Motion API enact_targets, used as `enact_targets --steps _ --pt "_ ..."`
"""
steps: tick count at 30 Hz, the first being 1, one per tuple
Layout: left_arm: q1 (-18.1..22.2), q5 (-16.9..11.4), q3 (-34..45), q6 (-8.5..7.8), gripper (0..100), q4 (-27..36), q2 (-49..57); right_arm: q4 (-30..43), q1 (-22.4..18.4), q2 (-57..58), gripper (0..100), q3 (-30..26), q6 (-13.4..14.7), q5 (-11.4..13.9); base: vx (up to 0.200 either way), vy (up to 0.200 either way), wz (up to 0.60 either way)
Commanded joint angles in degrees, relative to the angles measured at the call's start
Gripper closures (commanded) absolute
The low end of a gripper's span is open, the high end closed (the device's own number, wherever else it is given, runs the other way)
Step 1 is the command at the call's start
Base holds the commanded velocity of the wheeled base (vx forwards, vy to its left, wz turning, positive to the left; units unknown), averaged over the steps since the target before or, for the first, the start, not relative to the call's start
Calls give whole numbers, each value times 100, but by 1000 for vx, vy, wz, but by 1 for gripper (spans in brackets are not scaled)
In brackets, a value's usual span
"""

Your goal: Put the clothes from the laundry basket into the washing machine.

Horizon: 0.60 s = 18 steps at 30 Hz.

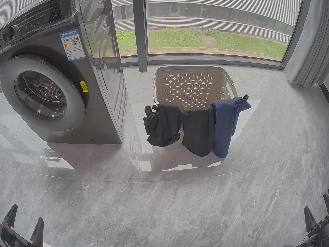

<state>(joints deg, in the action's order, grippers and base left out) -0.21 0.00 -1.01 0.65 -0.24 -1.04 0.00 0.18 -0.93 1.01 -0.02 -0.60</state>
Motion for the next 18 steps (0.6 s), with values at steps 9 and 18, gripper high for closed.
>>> enact_targets --steps 9,18 --pt "3 9 101 6 0 -2 95 0 -1 66 0 -101 -6 -2 200 0 0" --pt "-6 9 101 14 0 -2 95 0 -1 66 0 -101 -6 -2 67 0 0"
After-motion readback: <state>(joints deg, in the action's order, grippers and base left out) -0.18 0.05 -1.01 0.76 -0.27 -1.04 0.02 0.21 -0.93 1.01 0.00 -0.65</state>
